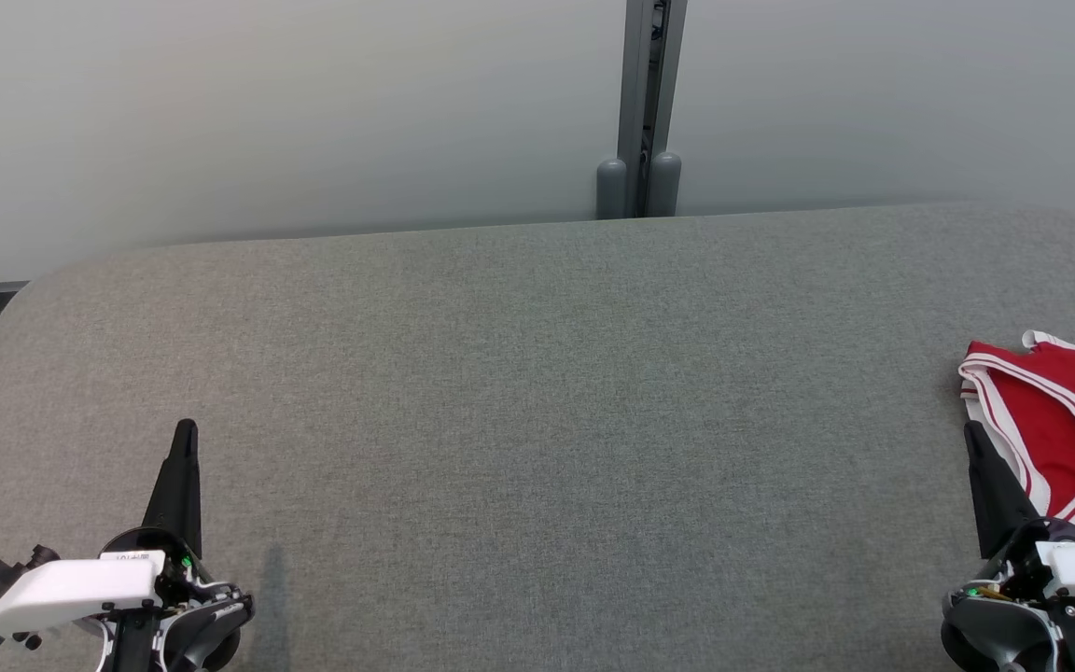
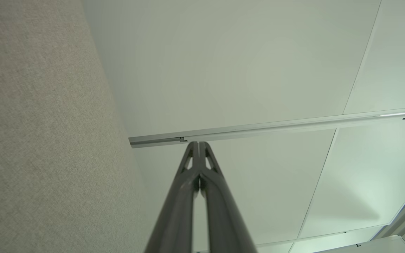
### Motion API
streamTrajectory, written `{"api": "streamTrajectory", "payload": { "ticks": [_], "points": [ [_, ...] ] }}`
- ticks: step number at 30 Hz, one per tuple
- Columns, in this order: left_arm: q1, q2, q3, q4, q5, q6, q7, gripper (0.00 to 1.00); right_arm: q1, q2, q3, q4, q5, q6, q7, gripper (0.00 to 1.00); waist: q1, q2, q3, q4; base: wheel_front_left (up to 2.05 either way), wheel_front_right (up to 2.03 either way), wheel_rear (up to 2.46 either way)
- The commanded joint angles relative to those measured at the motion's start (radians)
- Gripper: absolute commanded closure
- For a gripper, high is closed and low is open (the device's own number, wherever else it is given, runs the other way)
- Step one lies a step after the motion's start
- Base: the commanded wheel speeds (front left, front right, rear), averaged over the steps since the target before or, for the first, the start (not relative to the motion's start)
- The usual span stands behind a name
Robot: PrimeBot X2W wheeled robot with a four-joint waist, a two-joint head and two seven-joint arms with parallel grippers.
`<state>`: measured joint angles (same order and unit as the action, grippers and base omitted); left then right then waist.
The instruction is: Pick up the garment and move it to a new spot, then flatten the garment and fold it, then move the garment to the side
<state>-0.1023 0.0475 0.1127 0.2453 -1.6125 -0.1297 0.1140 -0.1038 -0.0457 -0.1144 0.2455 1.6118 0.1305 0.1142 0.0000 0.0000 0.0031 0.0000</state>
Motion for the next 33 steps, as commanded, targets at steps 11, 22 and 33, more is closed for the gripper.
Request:
{"api": "streamTrajectory", "payload": {
  "ticks": [11,22,33],
  "points": [
    [-0.013,0.005,0.004,-0.003,-0.001,-0.004,0.003,1.0,-0.009,-0.009,-0.001,-0.005,0.003,0.0,0.003,1.0,0.0,0.0,0.0,0.0,0.0,0.0,0.0],
    [-0.013,0.005,0.004,-0.003,-0.001,-0.004,0.003,1.0,-0.009,-0.009,-0.001,-0.004,0.003,0.0,0.003,1.0,0.0,0.0,0.0,0.0,0.0,0.0,0.0],
    [-0.013,0.005,0.004,-0.003,-0.001,-0.004,0.003,1.0,-0.009,-0.009,-0.001,-0.004,0.003,0.0,0.003,1.0,0.0,0.0,0.0,0.0,0.0,0.0,0.0]
  ]
}}
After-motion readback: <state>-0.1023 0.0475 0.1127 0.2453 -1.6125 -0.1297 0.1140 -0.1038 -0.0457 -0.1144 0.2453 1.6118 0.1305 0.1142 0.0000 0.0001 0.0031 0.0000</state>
